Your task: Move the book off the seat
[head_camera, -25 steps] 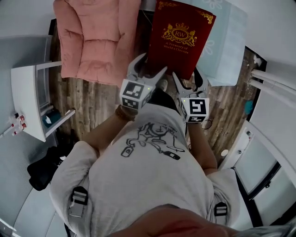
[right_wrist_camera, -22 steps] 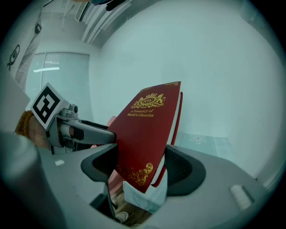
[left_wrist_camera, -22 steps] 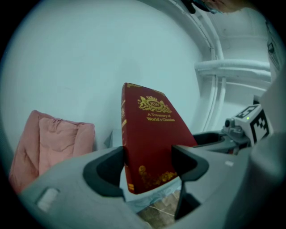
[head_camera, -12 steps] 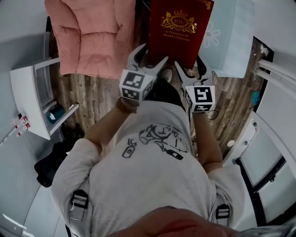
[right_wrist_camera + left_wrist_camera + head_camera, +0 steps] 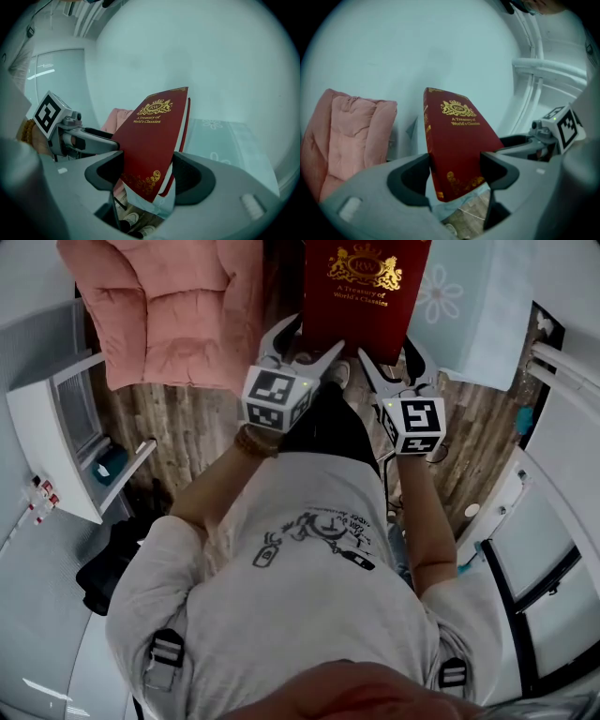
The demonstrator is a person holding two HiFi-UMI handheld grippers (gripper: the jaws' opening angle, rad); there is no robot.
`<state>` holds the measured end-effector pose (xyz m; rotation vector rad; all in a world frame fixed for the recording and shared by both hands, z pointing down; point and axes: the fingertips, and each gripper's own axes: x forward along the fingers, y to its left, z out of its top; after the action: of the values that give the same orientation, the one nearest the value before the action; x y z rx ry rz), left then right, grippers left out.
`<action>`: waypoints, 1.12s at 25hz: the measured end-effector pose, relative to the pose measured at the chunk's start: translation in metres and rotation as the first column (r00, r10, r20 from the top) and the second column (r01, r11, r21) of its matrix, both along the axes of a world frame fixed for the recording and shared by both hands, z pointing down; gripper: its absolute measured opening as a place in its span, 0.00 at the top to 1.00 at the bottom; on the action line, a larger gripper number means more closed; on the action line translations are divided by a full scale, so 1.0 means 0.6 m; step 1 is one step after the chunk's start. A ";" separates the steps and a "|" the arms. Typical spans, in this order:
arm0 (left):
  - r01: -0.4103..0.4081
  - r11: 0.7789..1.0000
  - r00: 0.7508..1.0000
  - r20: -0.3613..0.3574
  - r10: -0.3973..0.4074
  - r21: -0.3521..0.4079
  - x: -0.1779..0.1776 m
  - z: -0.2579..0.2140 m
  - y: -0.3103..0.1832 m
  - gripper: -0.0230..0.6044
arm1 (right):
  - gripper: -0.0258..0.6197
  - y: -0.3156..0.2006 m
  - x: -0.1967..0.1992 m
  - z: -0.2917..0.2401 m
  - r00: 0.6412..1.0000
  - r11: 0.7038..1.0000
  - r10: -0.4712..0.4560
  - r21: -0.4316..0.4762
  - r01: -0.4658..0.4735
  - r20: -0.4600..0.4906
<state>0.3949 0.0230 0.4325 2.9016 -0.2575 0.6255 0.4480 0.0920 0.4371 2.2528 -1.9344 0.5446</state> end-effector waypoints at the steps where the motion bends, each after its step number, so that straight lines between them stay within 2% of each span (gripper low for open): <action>1: -0.005 1.000 1.000 0.012 0.005 -0.003 0.003 0.013 -0.004 0.43 | 0.45 -0.004 0.003 0.014 1.000 1.000 0.001 -0.009 -0.001 0.011; 5: -0.022 1.000 0.999 0.044 0.023 -0.008 0.030 0.066 -0.040 0.43 | 0.45 -0.041 0.030 0.068 0.999 1.000 0.008 -0.024 -0.007 0.047; 10: -0.029 0.998 0.998 0.059 0.032 -0.052 0.061 0.128 -0.067 0.43 | 0.45 -0.066 0.063 0.130 0.995 0.999 0.008 -0.041 -0.004 0.096; 16: -0.034 0.999 0.997 0.070 0.037 -0.042 0.083 0.181 -0.079 0.43 | 0.45 -0.079 0.085 0.189 0.988 0.999 0.018 -0.052 -0.010 0.155; 28: -0.035 0.998 0.994 0.099 0.040 -0.053 0.102 0.241 -0.083 0.42 | 0.45 -0.086 0.109 0.258 0.968 0.998 0.005 -0.061 0.011 0.250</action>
<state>0.4560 -0.0270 0.5772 2.8365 -0.1972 0.7732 0.5133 0.0404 0.5917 2.2350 -1.9978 0.9156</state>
